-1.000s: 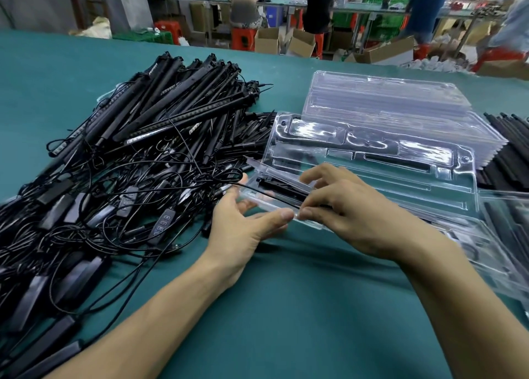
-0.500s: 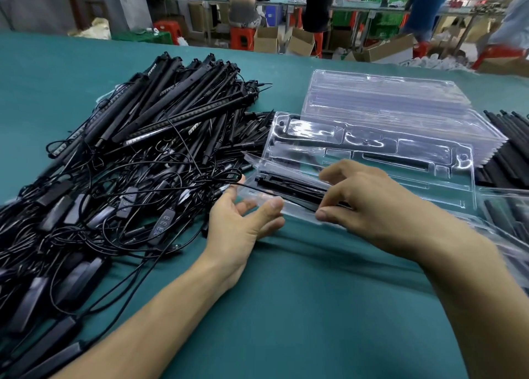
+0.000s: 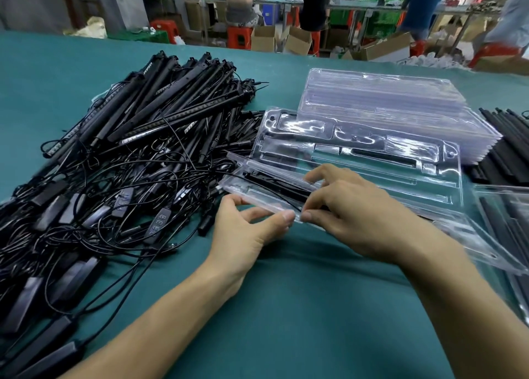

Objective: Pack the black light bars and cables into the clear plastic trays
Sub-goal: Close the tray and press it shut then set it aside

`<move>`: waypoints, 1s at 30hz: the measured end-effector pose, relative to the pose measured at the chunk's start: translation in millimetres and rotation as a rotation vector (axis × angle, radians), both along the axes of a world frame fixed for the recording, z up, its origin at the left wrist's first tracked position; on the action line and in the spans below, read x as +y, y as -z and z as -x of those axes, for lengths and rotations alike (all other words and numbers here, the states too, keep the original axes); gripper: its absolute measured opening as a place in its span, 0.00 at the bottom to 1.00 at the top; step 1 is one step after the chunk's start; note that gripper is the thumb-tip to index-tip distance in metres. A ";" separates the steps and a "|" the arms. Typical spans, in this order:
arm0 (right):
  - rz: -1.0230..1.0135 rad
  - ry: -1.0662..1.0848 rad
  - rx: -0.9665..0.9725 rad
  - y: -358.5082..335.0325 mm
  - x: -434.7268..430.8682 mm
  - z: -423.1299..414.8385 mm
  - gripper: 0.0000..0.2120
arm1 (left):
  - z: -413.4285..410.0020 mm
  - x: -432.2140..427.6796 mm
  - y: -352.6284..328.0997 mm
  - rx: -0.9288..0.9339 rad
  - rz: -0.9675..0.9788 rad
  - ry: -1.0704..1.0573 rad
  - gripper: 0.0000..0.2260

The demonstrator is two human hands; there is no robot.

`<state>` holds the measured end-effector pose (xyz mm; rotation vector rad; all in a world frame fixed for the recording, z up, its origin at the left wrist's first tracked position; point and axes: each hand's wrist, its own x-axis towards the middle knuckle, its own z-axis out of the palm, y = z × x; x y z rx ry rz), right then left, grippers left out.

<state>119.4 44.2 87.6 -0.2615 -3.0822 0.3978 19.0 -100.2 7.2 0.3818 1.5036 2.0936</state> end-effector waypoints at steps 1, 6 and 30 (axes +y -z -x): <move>-0.009 0.001 -0.005 -0.2 -0.5 0.0 0.10 | 0.5 -0.2 0.1 0.002 -0.003 -0.004 0.33; -0.102 -0.008 -0.003 -0.8 -2.3 -0.8 0.11 | 1.1 0.0 1.7 0.045 0.071 -0.027 0.34; 0.018 -0.018 0.082 -2.1 7.1 -1.3 0.11 | 4.3 4.8 -2.3 -0.011 0.004 0.013 0.52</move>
